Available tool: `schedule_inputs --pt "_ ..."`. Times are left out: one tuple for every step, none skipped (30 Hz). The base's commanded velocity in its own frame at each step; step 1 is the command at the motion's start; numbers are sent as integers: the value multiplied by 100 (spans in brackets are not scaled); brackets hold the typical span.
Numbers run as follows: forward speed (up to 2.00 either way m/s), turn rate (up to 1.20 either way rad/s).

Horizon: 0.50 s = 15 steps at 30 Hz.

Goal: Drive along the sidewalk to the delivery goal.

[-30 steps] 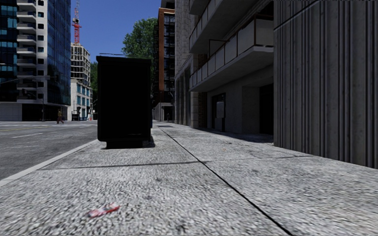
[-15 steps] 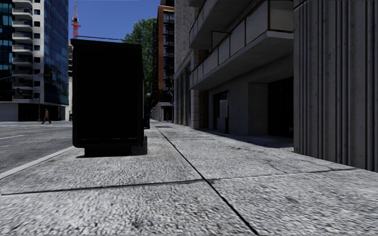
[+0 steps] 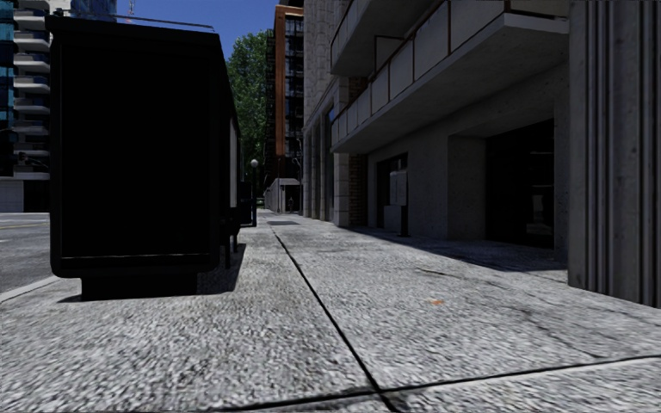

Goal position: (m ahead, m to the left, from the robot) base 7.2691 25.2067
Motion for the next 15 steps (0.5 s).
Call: schedule_inputs --pt "200 0" --pt "200 0" --pt "200 0" --pt "200 0" --pt "200 0" --pt "200 0" --pt "200 0" --pt "200 0" --pt "200 0" --pt "200 0" --pt "200 0" --pt "200 0" --pt "200 0" --pt "200 0" --pt "200 0"
